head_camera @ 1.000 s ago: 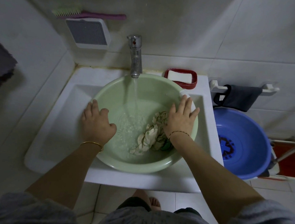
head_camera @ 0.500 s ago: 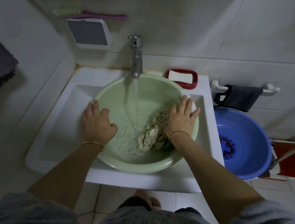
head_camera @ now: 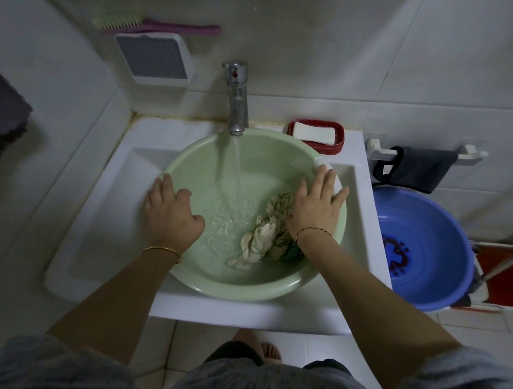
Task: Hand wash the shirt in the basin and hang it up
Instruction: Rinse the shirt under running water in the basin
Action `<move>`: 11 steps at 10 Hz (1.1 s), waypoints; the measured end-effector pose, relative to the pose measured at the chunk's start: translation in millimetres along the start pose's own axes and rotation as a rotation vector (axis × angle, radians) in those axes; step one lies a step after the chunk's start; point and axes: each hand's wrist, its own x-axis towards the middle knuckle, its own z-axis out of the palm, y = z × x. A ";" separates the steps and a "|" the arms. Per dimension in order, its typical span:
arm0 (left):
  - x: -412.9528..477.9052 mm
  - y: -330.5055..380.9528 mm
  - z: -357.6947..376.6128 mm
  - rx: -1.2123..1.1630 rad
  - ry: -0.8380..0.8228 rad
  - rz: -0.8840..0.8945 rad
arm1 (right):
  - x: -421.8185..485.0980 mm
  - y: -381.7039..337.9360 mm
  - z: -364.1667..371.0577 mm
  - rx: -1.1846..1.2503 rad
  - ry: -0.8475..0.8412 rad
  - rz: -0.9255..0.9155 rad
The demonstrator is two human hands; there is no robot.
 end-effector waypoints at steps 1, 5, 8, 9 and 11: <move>-0.2 -0.6 0.3 -0.009 -0.015 0.003 | 0.4 -0.1 0.0 0.002 0.000 0.001; -0.4 -0.2 1.1 0.002 -0.018 -0.002 | -1.2 0.1 -1.3 -0.021 -0.009 -0.003; 0.2 0.3 1.3 -0.015 0.015 -0.006 | -0.6 -0.4 0.1 -0.013 0.000 0.002; -0.4 -0.2 1.7 -0.020 0.017 0.006 | 0.1 -0.3 0.0 -0.009 -0.001 0.000; 0.3 -1.4 3.0 -0.009 0.000 0.005 | 0.4 -0.5 0.0 -0.010 -0.004 0.002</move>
